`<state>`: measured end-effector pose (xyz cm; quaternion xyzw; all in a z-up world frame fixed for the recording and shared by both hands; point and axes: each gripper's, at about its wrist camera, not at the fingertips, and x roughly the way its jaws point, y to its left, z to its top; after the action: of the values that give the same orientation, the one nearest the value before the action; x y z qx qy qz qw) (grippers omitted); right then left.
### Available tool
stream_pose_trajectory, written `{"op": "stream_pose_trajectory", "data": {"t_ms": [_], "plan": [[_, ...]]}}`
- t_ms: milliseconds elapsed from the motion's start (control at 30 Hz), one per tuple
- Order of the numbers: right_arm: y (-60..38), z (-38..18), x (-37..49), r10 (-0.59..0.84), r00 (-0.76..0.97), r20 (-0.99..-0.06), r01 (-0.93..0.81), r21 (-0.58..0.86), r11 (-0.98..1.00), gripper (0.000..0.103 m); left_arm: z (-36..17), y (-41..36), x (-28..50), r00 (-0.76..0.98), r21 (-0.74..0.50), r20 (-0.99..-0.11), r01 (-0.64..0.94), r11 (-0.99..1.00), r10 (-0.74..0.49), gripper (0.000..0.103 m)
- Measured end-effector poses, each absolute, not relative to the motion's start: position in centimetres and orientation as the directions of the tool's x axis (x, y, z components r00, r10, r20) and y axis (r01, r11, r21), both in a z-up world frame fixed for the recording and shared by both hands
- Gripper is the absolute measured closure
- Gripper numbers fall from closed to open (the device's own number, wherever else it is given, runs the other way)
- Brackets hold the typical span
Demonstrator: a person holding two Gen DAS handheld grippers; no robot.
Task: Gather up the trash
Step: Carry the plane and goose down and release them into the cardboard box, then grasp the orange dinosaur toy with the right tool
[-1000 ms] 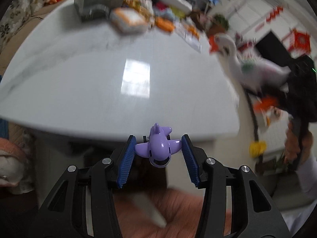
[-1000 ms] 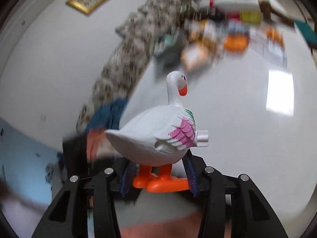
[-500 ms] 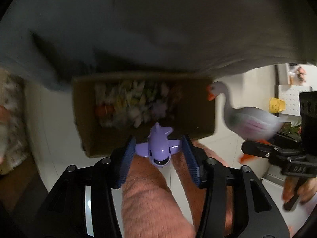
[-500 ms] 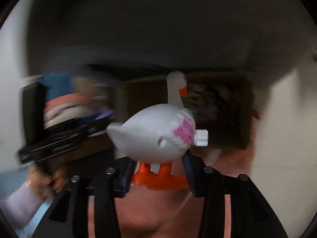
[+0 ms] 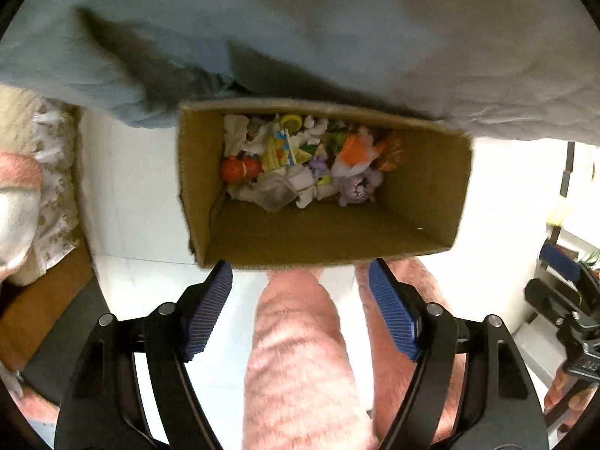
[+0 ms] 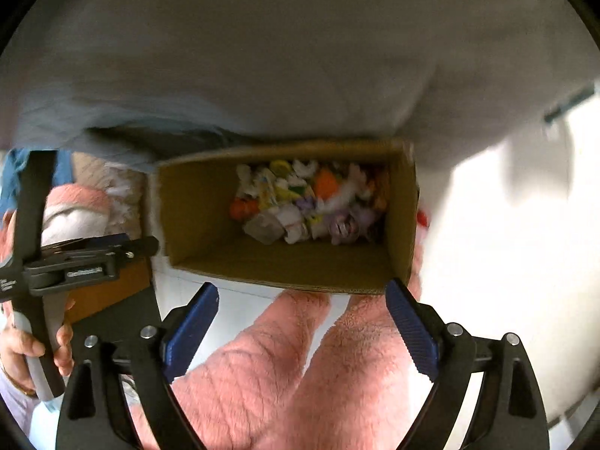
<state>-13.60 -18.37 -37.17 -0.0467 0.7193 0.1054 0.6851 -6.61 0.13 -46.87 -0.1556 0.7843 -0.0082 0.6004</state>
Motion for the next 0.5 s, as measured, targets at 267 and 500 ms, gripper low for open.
{"op": "stream_pose_trajectory", "data": {"t_ms": [267,500], "plan": [[-17.4,-18.8,-12.9,0.160,0.209,-0.965,-0.330,0.085,0.940,0.009,-30.2,-1.2,-4.9,0.007,-0.280,-0.959,-0.180,0.943,-0.284,0.020],[-17.2,-7.5,-5.0,0.240,0.449,-0.861,-0.340,0.083,0.937,0.005,-18.3,-3.1,-0.5,0.371,-0.125,-0.925,-0.086,0.988,-0.085,0.012]]}}
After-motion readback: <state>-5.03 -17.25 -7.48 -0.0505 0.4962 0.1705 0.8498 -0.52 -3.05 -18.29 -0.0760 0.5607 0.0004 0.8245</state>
